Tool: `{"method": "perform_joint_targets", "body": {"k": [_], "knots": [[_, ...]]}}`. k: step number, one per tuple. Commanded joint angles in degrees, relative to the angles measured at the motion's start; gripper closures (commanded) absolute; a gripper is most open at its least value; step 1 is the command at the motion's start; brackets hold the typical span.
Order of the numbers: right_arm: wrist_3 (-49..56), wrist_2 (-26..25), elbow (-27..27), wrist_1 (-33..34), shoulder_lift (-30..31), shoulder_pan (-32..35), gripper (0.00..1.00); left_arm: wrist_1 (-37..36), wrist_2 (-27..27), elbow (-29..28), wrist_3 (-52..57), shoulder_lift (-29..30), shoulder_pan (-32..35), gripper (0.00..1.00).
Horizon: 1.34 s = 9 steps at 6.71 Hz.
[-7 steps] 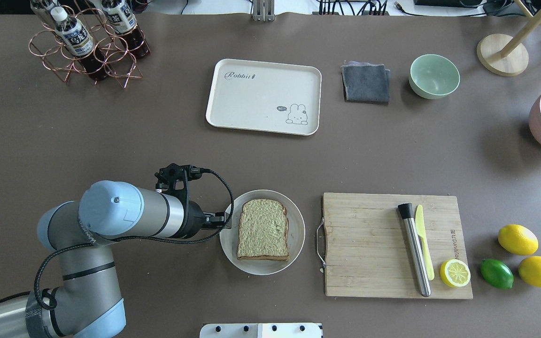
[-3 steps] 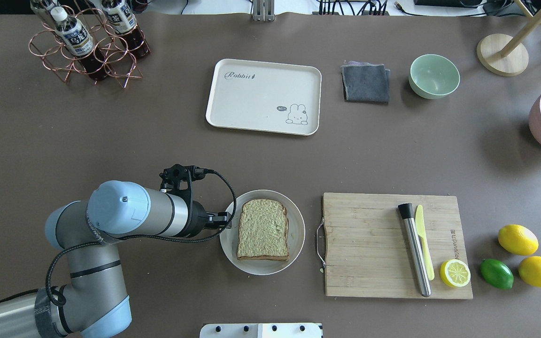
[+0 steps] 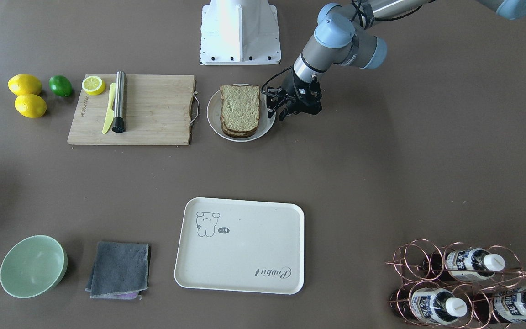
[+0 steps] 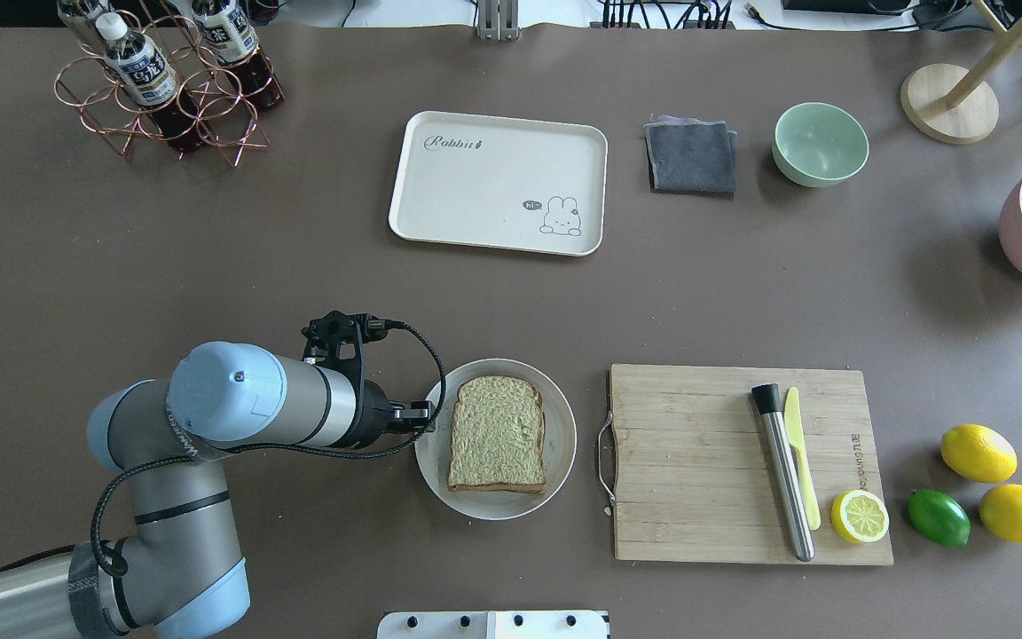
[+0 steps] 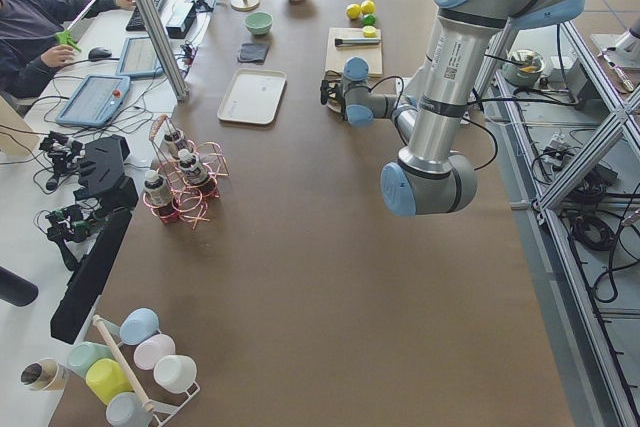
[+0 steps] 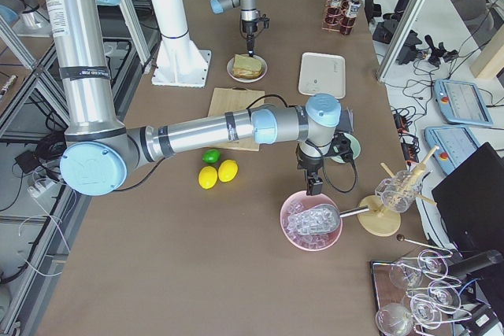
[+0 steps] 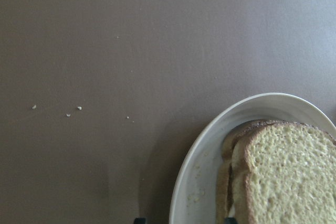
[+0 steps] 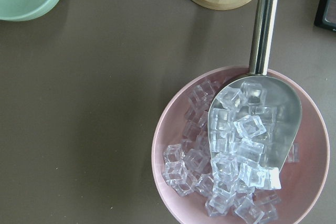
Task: Make sandwich and place on tray
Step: 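Lower the left gripper to grasp the white plate's rim nearest it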
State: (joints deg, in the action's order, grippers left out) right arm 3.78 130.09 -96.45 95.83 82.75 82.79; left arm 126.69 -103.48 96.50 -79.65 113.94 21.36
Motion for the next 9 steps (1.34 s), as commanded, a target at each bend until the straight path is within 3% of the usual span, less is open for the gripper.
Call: {"method": "perform_joint_targets", "body": {"k": [1, 2, 6, 8, 9], "knots": [[0.0, 0.0, 0.1, 0.0, 0.0, 0.0, 0.0, 0.7, 0.0, -1.0, -0.1, 0.9, -0.4, 0.87], [0.0, 0.0, 0.1, 0.0, 0.0, 0.0, 0.0, 0.9, -0.1, -0.6, -0.1, 1.0, -0.4, 1.0], [0.1, 0.0, 0.3, -0.3, 0.4, 0.0, 0.0, 1.0, -0.8, 1.0, 0.7, 1.2, 4.1, 1.0], [0.2, -0.3, 0.9, -0.4, 0.4, 0.0, 0.0, 0.8, -6.7, 0.3, 3.4, 2.8, 11.2, 1.0], [0.3, -0.3, 1.1, -0.4, 0.4, 0.0, 0.0, 0.8, -9.2, -3.6, 4.1, 6.3, 14.6, 1.0]]}}
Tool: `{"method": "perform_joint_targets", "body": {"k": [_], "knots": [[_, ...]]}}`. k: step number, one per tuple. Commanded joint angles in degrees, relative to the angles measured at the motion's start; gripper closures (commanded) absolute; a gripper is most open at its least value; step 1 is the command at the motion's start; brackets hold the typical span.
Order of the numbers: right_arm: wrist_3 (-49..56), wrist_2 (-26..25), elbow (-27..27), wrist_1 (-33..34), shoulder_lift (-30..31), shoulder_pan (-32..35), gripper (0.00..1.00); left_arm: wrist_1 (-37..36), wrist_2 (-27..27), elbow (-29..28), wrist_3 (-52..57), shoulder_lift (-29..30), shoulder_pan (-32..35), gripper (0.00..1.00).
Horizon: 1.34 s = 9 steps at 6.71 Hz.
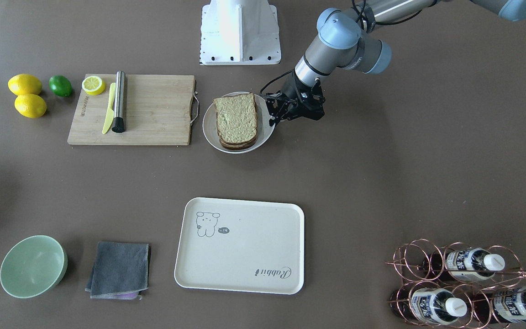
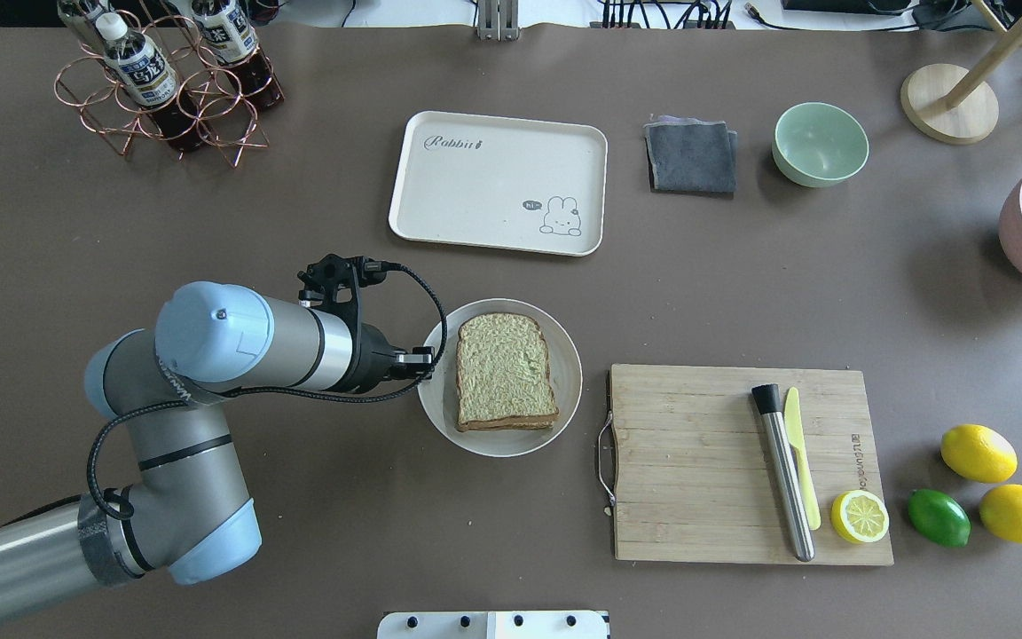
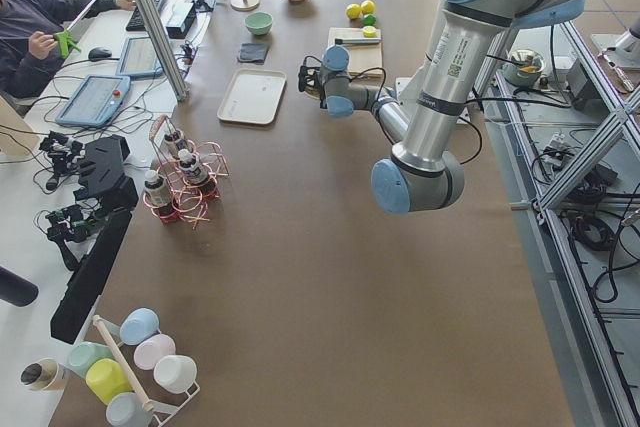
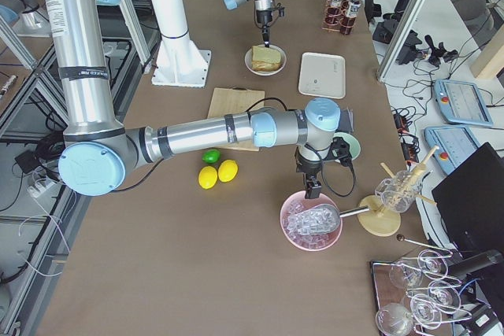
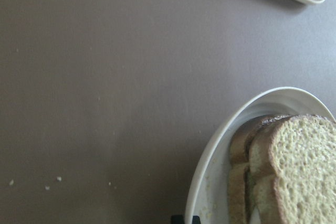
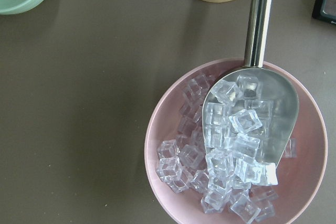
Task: Make sandwich and place on tray
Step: 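Carry the plate with the left gripper onto the rabbit-print tray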
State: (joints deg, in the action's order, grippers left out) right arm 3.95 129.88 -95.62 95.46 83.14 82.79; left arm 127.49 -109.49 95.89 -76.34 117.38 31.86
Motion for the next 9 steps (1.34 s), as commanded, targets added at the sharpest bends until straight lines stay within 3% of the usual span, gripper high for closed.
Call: {"method": "perform_joint_targets", "body": {"k": [1, 4, 6, 9], "knots": [[0.1, -0.2, 0.3, 0.0, 0.2, 0.0, 0.0, 0.0, -5.3, -10.9, 1.5, 9.2, 6.9, 1.0], [0.1, -0.3, 0.6, 0.0, 0.6, 0.0, 0.0, 6.6, -7.2, -28.5, 1.6, 18.6, 12.1, 1.0], [0.1, -0.3, 0.6, 0.0, 0.7, 0.0, 0.0, 8.1, -6.4, -37.2, 1.6, 24.0, 12.8, 1.0], [0.1, -0.2, 0.6, -0.1, 0.8, 0.0, 0.0, 10.5, -3.3, -42.2, 1.6, 25.3, 11.9, 1.0]]}}
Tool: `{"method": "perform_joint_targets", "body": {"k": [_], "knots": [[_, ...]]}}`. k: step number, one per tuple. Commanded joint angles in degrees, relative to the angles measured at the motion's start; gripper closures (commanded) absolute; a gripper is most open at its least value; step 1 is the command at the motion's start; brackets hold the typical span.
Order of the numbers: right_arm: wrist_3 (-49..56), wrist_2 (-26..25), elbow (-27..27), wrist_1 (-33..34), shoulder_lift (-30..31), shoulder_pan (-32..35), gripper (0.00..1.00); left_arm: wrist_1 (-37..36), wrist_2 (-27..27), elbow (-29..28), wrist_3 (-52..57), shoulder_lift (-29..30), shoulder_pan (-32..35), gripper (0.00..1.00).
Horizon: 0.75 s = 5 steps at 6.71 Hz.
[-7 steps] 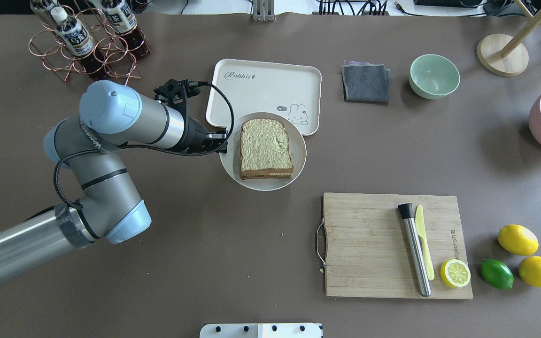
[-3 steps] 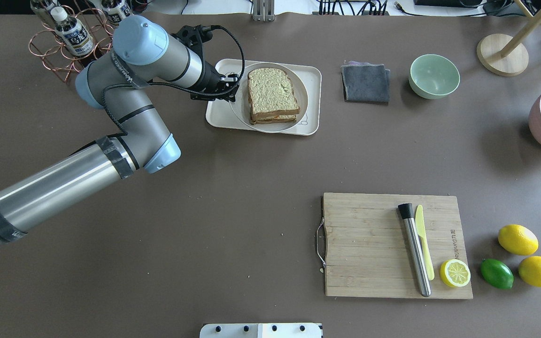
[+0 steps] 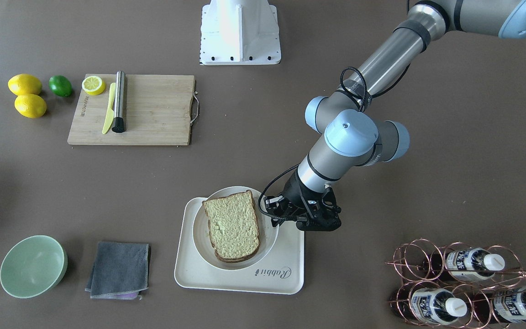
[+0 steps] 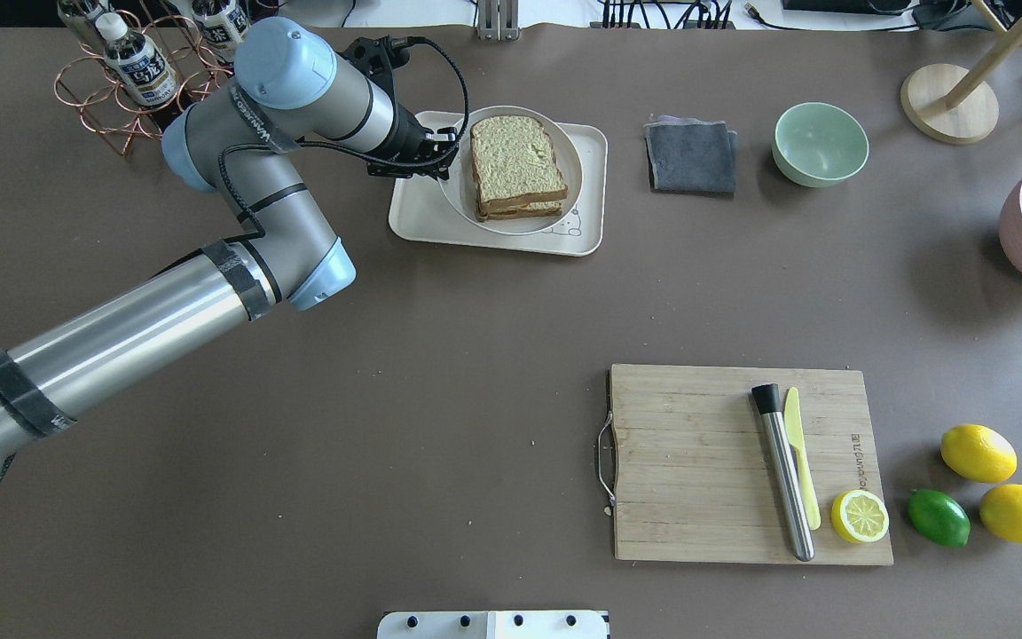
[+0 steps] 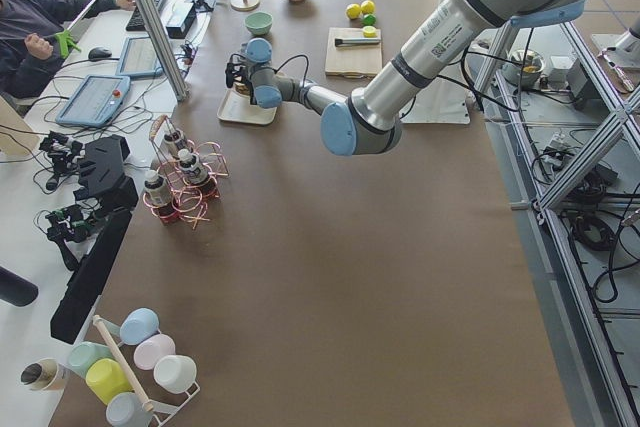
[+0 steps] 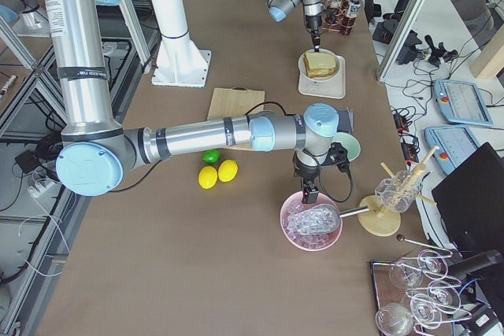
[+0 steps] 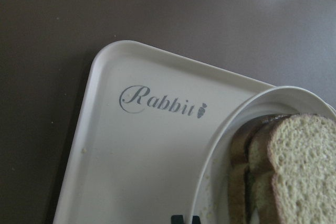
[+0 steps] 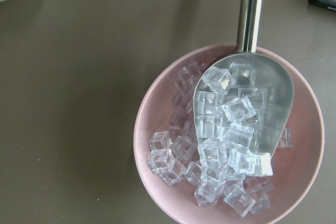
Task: Make sandwich and place on tray
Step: 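Carry the plate with the left gripper onto the rabbit-print tray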
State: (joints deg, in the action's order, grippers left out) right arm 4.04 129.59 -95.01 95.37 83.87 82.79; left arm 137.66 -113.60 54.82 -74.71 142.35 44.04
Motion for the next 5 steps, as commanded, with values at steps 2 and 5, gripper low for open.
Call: {"method": "perform_joint_targets", "body": {"k": [2, 5], "knots": [[0.0, 0.0, 0.0, 0.0, 0.1, 0.0, 0.0, 0.8, 1.5, -0.9, 0.0, 0.3, -0.5, 0.03], [0.0, 0.0, 0.2, 0.0, 0.8, 0.0, 0.0, 0.8, 1.2, 2.4, -0.4, -0.8, 0.4, 0.02]]}}
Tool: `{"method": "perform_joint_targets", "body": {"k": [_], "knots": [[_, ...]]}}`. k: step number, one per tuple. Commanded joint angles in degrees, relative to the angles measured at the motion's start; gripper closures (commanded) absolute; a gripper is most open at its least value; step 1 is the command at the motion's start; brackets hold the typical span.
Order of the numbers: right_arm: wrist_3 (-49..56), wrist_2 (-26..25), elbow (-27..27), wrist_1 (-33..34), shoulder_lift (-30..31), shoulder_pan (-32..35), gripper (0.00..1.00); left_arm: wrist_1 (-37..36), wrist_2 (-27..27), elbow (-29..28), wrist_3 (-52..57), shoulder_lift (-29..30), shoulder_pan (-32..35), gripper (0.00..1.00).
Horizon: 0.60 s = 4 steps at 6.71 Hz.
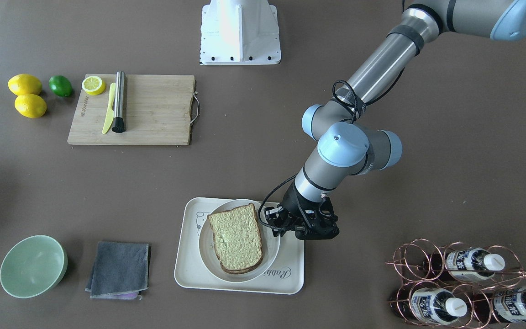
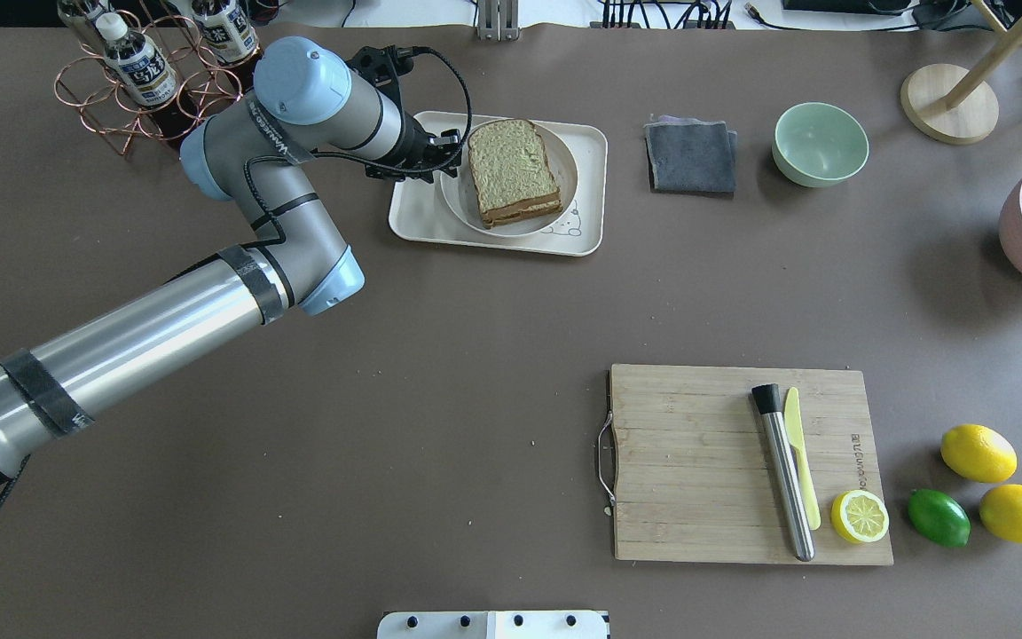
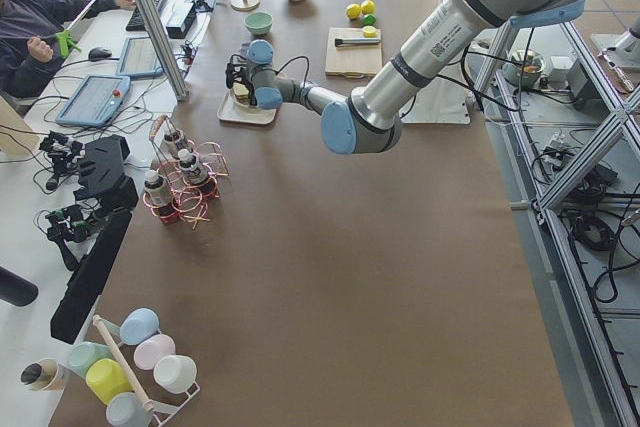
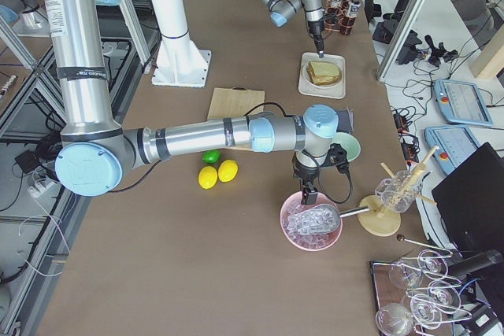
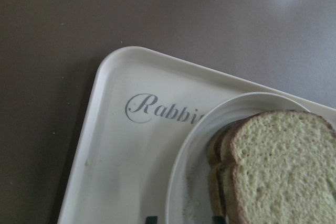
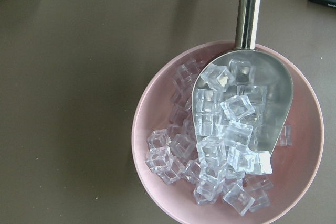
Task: Make sandwich and place on tray
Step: 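Release the plate and pull the left gripper back from the tray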
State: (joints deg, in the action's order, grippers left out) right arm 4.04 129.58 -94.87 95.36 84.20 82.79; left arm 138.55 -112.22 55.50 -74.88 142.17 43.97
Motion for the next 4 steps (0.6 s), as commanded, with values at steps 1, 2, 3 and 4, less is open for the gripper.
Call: {"method": "perform_joint_targets", "body": {"k": [1, 2, 3, 4], "knots": [[0.0, 0.1, 0.0, 0.0, 0.6, 0.0, 0.0, -1.1, -0.9, 7.9, -0.1, -4.2, 0.6, 0.02], [0.0, 0.1, -0.1, 0.0, 1.0, 0.0, 0.0, -4.6, -5.1, 16.8, 0.0, -9.8, 0.8, 0.02], [0.1, 0.1, -0.1, 0.0, 1.7, 0.0, 0.0, -11.3, -7.6, 23.8, 0.3, -12.7, 1.1, 0.02], [0.2, 0.1, -0.4, -0.1, 2.8, 0.1, 0.0, -18.2, -7.7, 31.3, 0.5, -16.6, 2.1, 0.02]]}}
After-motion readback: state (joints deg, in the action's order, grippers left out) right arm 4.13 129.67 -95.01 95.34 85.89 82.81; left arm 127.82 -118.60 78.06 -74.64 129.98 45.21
